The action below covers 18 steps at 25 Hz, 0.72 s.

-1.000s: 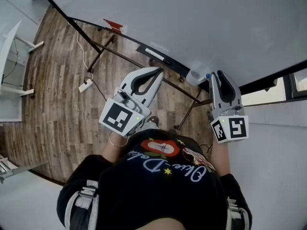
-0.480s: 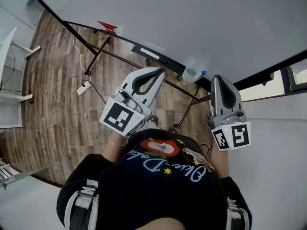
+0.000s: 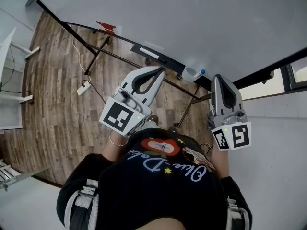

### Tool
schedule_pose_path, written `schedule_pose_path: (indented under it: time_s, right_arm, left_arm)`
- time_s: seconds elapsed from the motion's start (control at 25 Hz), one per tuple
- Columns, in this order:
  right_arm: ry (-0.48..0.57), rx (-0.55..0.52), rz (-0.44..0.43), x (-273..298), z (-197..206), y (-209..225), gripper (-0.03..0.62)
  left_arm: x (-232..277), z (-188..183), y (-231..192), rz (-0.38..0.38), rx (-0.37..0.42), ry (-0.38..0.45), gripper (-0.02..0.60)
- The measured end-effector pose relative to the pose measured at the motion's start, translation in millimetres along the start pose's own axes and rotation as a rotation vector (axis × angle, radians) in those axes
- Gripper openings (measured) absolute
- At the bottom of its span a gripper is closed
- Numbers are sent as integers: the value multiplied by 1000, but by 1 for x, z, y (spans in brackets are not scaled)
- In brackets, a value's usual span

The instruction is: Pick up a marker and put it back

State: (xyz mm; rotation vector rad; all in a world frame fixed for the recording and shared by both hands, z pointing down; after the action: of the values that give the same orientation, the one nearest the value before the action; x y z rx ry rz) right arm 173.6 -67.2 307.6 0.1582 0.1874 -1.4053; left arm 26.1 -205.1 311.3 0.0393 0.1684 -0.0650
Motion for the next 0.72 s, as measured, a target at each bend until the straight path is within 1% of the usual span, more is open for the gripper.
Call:
schedule_pose_path:
  time_s: [0.2, 0.36, 0.4, 0.72]
  right_arm:
    - [-3, 0, -1, 0, -1, 0, 0]
    - [2, 80, -14, -1, 1, -1, 0]
    - [-2, 85, -16, -1, 1, -1, 0]
    - [-7, 76, -27, -2, 1, -3, 0]
  left_arm:
    - [-1, -1, 1, 3, 2, 0, 3]
    - [-1, -1, 1, 3, -1, -1, 3]
    - [-1, -1, 1, 3, -1, -1, 3]
    - [0, 0, 2, 7, 1, -3, 3]
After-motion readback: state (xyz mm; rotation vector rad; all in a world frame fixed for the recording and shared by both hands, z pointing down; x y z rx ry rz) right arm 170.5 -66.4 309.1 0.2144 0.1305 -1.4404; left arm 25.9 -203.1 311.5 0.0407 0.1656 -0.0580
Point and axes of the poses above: the fingertips, and each gripper's own axes: x forward along the fingers, y to its right, z out of its underside, the point moved 5 cm from there along -x, backward along the fingers, and after that the axes turned 11 degrees about y, right-handed, at the moved point
